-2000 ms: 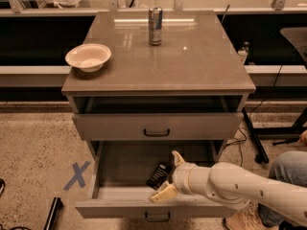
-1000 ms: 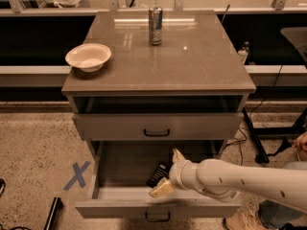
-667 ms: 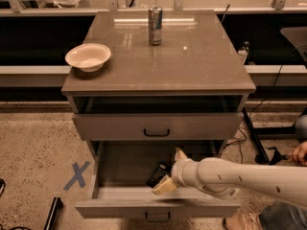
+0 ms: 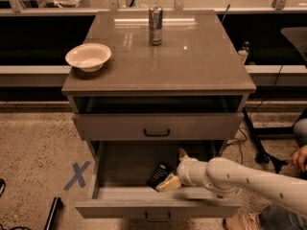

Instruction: Pick rxbar chocolate from middle drawer and place on counter

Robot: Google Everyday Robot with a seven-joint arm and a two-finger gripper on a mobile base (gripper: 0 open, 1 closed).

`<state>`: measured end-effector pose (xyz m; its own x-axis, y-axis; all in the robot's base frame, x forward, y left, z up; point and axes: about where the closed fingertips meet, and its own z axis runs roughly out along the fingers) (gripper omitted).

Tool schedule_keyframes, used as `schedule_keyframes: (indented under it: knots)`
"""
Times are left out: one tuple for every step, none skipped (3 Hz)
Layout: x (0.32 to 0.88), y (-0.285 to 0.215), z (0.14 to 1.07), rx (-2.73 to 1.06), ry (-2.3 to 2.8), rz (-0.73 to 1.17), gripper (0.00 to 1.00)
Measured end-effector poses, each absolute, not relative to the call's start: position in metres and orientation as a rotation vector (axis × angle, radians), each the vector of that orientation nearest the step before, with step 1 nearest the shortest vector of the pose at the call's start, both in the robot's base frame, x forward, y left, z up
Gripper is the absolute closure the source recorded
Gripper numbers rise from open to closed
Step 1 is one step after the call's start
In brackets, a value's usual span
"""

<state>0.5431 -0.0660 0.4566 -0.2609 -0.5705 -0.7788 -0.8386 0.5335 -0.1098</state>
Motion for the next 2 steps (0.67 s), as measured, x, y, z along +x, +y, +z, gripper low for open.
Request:
schedule_keyframes:
  knots:
    - [0.554, -0.069, 0.441, -1.141, 1.965, 0.441, 0.0]
    - [0.562, -0.064, 0.424, -1.16, 1.98, 0.464, 0.0]
